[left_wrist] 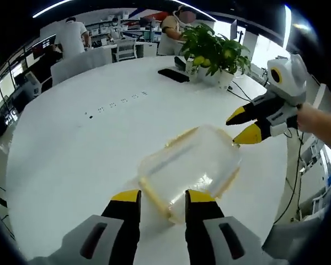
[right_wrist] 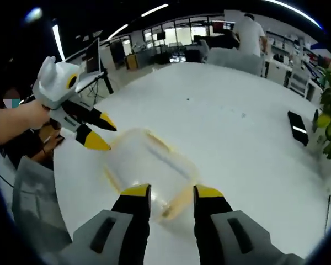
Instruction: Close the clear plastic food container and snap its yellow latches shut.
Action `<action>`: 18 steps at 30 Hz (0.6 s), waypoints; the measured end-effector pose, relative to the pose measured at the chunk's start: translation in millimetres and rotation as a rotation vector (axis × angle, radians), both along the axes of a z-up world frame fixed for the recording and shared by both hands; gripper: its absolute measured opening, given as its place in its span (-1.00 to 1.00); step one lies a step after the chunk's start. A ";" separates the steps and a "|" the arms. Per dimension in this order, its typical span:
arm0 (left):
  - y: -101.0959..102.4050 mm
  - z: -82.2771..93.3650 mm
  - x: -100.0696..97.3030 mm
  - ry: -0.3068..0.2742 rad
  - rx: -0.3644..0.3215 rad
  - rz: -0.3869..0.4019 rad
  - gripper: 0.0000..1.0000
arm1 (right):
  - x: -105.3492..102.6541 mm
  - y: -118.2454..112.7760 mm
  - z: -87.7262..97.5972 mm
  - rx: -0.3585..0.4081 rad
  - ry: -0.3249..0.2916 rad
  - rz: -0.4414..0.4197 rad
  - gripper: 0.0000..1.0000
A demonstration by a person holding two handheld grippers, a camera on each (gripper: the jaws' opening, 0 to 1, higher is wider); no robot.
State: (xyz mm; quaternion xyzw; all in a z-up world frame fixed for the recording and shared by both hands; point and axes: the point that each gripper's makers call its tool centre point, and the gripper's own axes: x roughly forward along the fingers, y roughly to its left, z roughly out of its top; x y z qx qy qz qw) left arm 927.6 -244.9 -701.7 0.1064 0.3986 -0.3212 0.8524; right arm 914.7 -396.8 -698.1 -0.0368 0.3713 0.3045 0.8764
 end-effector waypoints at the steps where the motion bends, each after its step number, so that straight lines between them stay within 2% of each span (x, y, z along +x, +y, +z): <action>1: -0.1 0.6 1.0 -0.002 -0.017 0.028 -0.51 | -0.2 -1.2 -1.0 0.015 -0.001 -0.037 -0.46; 3: -0.5 -0.1 0.5 0.004 -0.038 0.055 -0.51 | -2.7 -0.3 -3.8 0.040 0.007 -0.058 -0.47; 7: -0.6 -5.8 -3.8 0.009 -0.030 0.057 -0.52 | -6.4 -2.7 -11.3 0.040 0.021 -0.074 -0.46; 12: 3.9 -7.6 -1.2 0.002 -0.046 0.109 -0.54 | -3.5 -7.5 -11.4 0.092 0.037 -0.136 -0.49; 18: 2.2 -9.6 -0.1 0.006 -0.076 0.145 -0.57 | -0.7 -3.1 -15.3 0.134 0.056 -0.166 -0.51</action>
